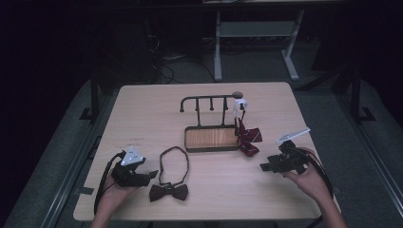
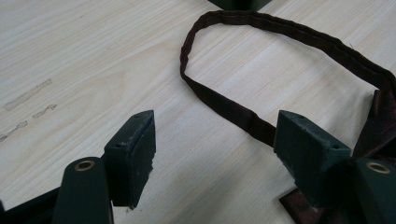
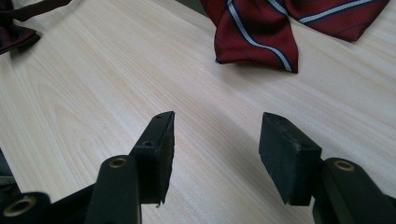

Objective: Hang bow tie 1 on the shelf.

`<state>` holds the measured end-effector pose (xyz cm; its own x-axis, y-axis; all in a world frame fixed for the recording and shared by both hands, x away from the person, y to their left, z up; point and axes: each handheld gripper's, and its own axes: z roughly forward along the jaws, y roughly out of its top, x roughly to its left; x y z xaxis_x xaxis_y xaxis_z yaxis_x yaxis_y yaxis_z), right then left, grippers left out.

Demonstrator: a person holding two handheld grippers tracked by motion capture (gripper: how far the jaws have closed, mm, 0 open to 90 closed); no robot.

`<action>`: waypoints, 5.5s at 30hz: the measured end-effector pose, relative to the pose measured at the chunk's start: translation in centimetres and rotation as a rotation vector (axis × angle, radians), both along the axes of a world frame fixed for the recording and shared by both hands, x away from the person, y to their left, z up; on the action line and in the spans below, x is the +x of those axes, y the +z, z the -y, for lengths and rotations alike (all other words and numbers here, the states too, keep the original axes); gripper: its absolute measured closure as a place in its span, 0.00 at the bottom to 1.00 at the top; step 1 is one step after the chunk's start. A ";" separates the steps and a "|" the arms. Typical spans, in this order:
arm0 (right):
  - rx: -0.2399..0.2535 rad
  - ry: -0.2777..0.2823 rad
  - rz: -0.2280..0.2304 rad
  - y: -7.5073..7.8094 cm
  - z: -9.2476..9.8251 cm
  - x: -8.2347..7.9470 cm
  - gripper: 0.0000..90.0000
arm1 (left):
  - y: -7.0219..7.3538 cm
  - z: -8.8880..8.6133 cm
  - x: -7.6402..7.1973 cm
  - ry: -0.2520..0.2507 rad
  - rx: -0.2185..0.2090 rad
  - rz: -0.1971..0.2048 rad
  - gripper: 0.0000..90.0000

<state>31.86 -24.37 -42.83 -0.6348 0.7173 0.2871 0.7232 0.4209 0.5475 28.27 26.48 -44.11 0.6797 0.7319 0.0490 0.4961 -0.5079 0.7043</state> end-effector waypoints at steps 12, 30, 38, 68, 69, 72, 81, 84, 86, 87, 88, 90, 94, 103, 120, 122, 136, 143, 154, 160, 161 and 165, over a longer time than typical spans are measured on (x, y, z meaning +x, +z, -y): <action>0.006 -0.029 0.027 -0.9 0.4 -0.7 0.49 | 0.0 0.1 0.0 -0.002 0.002 -0.004 0.33; -0.010 -0.033 0.063 -2.4 -0.8 -2.3 0.48 | 0.2 0.5 0.2 -0.014 -0.013 -0.006 0.34; 0.008 -0.047 0.085 -2.0 -0.5 -2.6 0.48 | 1.2 1.0 1.7 -0.011 -0.008 -0.027 0.47; 0.039 -0.072 0.096 -2.0 0.3 -2.7 0.49 | -0.2 3.5 8.5 0.015 0.120 -0.231 0.78; 0.041 -0.073 0.094 -2.0 0.2 -2.7 0.49 | -0.2 3.5 8.6 0.011 0.120 -0.230 0.80; 0.037 -0.068 0.109 -1.9 0.1 -2.7 0.49 | -0.5 3.6 8.7 0.006 0.126 -0.242 0.83; 0.031 -0.068 0.118 -1.8 -0.2 -2.9 0.49 | -0.5 3.7 8.6 -0.029 0.133 -0.249 0.99; 0.031 -0.066 0.120 -1.8 -0.2 -2.8 0.49 | -0.2 3.6 8.5 -0.041 0.128 -0.245 0.99; 0.034 -0.068 0.115 -1.8 -0.2 -2.8 0.49 | 0.1 3.5 8.3 -0.050 0.109 -0.241 0.99; 0.034 -0.066 0.116 -1.9 -0.1 -2.8 0.49 | 0.2 3.4 8.2 -0.059 0.102 -0.244 0.99; 0.038 -0.071 0.109 -1.9 -0.1 -2.8 0.49 | 0.4 3.4 8.1 -0.064 0.090 -0.242 0.99; 0.043 -0.072 0.106 -1.9 -0.2 -2.8 0.49 | 0.8 3.4 7.7 -0.075 0.062 -0.231 0.99; 0.036 -0.066 0.106 -2.0 -0.3 -2.7 0.49 | 1.9 3.4 7.1 -0.096 0.051 -0.211 0.99; 0.050 -0.074 0.099 -2.1 -0.1 -2.7 0.49 | 4.1 3.4 6.3 -0.136 0.063 -0.188 0.99; 0.045 -0.084 0.105 -2.2 0.2 -2.5 0.49 | 6.8 3.3 5.1 -0.184 0.096 -0.141 0.99; 0.044 -0.087 0.105 -2.2 0.3 -2.5 0.49 | 7.2 3.2 5.0 -0.188 0.101 -0.137 1.00; 0.039 -0.092 0.125 -2.1 0.6 -2.6 0.50 | 9.5 3.3 4.1 -0.215 0.131 -0.105 0.99; 0.045 -0.096 0.133 -2.0 0.7 -2.7 0.50 | 10.3 3.3 3.9 -0.230 0.145 -0.097 0.99; 0.046 -0.100 0.141 -2.1 1.0 -2.6 0.50 | 11.8 3.7 3.7 -0.271 0.152 -0.091 0.99; 0.054 -0.107 0.146 -2.2 1.3 -2.6 0.50 | 12.5 4.1 3.7 -0.292 0.156 -0.088 0.99; 0.055 -0.107 0.146 -2.2 1.3 -2.6 0.50 | 12.7 4.2 3.6 -0.296 0.154 -0.088 0.99; 0.060 -0.104 0.150 -2.2 1.3 -2.6 0.50 | 12.9 4.3 3.6 -0.304 0.159 -0.088 0.99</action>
<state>29.29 -25.70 -44.98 -0.5970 0.7659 0.2387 0.6695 0.3116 0.6743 31.84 22.17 -31.18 0.8719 0.4836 0.0773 0.3610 -0.7413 0.5658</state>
